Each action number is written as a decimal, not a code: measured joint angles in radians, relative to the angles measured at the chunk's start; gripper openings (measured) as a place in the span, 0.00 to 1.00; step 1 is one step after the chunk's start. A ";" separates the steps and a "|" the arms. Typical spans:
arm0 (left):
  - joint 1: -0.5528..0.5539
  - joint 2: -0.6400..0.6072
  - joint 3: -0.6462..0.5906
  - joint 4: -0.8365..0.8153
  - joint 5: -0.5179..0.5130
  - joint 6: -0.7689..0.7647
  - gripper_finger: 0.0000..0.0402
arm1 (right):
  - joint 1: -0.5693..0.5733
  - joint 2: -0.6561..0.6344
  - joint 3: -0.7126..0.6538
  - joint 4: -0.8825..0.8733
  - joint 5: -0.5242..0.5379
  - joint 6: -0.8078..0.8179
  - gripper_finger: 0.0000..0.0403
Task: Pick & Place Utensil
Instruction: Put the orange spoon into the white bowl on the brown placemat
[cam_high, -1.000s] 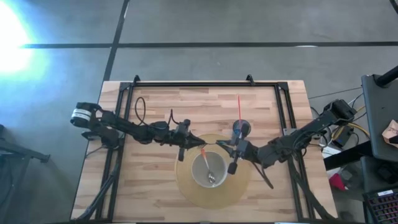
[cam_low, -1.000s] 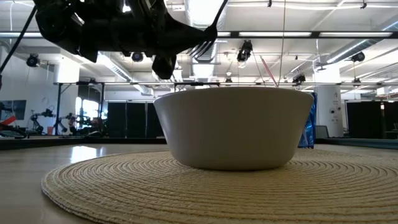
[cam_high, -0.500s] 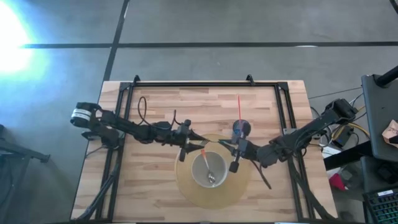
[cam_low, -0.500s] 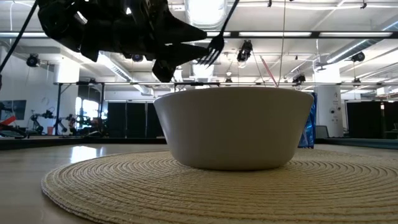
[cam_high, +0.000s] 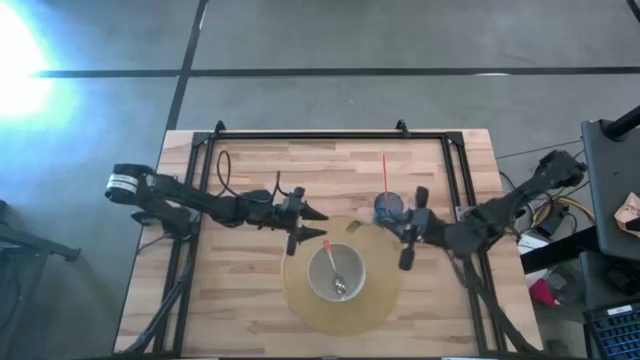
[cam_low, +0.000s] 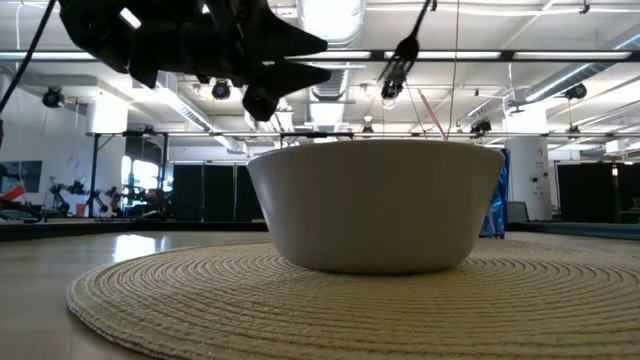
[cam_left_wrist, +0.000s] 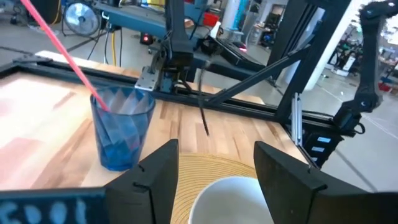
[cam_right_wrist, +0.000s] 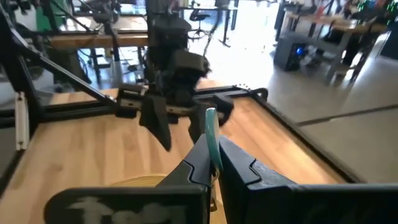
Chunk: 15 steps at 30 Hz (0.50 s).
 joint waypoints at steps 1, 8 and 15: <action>0.000 -0.014 0.000 -0.016 0.000 0.012 0.50 | 0.011 -0.022 0.000 -0.029 0.000 0.023 0.02; 0.000 -0.108 0.000 -0.098 -0.003 0.067 0.50 | 0.059 -0.158 -0.023 -0.171 -0.010 0.177 0.02; 0.001 -0.165 0.000 -0.151 -0.007 0.113 0.50 | 0.067 -0.247 -0.161 -0.125 -0.055 0.321 0.02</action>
